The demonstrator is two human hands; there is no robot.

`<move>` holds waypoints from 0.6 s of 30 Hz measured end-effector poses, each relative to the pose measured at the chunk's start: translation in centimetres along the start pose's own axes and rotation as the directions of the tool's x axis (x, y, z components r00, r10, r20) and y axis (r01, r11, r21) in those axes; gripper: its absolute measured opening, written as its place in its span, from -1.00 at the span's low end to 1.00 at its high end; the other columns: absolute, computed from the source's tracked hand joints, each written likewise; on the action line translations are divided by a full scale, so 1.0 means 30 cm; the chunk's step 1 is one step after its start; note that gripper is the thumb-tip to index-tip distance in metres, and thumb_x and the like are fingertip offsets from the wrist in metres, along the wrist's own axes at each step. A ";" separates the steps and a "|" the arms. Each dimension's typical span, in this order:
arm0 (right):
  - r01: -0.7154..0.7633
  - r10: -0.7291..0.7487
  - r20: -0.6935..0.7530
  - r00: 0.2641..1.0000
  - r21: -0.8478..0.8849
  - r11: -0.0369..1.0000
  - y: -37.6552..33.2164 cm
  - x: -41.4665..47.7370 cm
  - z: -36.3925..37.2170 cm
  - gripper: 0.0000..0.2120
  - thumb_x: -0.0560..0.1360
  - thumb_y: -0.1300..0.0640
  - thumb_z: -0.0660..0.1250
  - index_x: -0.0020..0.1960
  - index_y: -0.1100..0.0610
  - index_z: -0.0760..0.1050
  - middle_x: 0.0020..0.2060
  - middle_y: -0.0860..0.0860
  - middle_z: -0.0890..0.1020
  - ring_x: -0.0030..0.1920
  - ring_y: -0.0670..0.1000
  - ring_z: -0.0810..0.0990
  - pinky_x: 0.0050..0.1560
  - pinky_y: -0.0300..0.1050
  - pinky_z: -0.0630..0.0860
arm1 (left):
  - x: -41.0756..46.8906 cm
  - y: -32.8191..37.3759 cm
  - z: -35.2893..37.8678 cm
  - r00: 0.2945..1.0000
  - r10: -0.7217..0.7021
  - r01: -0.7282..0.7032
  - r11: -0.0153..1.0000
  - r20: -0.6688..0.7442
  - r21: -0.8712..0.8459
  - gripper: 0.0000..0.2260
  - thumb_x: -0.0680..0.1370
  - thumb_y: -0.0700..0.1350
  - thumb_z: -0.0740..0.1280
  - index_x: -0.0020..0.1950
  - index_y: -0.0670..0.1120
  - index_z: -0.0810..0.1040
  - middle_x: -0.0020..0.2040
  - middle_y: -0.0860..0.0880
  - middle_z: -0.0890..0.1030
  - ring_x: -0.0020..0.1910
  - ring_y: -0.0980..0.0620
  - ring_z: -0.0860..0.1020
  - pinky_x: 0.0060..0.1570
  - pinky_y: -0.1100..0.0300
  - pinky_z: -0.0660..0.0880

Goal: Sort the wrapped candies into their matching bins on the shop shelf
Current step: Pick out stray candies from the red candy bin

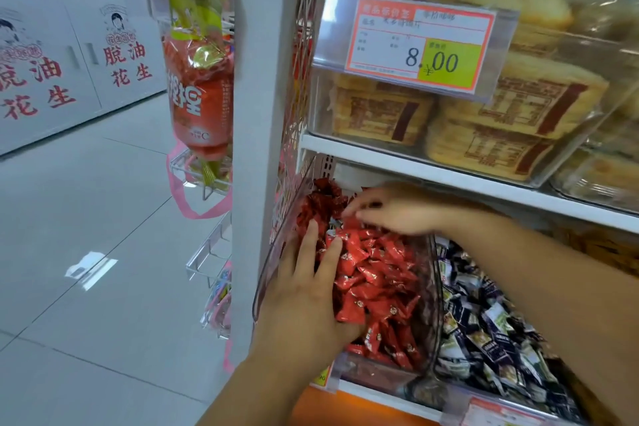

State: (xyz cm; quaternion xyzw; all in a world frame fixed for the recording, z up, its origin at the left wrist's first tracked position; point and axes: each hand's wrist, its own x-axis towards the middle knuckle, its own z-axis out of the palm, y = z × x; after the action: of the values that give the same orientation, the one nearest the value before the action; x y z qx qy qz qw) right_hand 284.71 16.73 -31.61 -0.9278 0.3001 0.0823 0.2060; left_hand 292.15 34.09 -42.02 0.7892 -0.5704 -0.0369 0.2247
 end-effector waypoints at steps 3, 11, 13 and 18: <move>-0.069 0.081 -0.162 0.984 0.076 0.995 0.048 0.137 -0.003 -0.76 0.58 0.34 0.14 0.11 0.32 0.57 0.10 0.21 0.61 0.00 0.11 0.58 -0.21 -0.41 0.40 | -0.001 -0.003 -0.001 1.000 0.004 -0.003 1.000 0.019 -0.013 -0.09 0.40 0.33 0.30 0.52 0.23 -0.27 0.48 0.18 -0.44 0.51 0.08 -0.29 0.46 0.09 0.08; -0.161 0.163 0.000 0.987 -0.153 0.975 0.044 0.258 0.129 -0.64 0.49 0.04 0.35 0.27 0.10 0.49 0.16 0.03 0.58 0.07 0.04 0.55 0.01 -0.16 0.45 | 0.002 -0.005 0.000 1.000 -0.001 0.001 1.000 0.016 -0.011 -0.12 0.42 0.32 0.29 0.51 0.24 -0.25 0.48 0.19 -0.42 0.51 0.08 -0.29 0.46 0.07 0.04; -0.153 0.157 0.007 0.988 -0.166 0.974 0.053 0.273 0.151 -0.73 0.50 0.10 0.31 0.18 0.12 0.51 0.09 0.08 0.60 -0.02 0.04 0.55 -0.06 -0.14 0.46 | 0.001 -0.009 0.001 1.000 -0.004 0.005 1.000 0.019 -0.020 -0.13 0.42 0.31 0.29 0.51 0.25 -0.25 0.48 0.19 -0.42 0.51 0.08 -0.28 0.46 0.07 0.04; -0.167 0.178 0.087 0.980 -0.119 0.979 0.053 0.265 0.143 -0.47 0.49 0.13 0.33 0.44 0.09 0.32 0.38 0.09 0.40 0.32 0.09 0.42 0.24 -0.13 0.37 | 0.007 -0.007 0.000 1.000 -0.013 0.014 0.999 0.029 -0.029 -0.11 0.41 0.30 0.31 0.51 0.25 -0.25 0.48 0.19 -0.42 0.52 0.06 -0.27 0.46 0.03 0.05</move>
State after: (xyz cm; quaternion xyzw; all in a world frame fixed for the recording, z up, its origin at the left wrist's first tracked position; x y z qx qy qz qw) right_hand 290.06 13.25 -38.22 -0.9031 0.3643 0.1614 0.1605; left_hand 292.42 33.94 -42.06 0.7890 -0.5676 -0.0580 0.2280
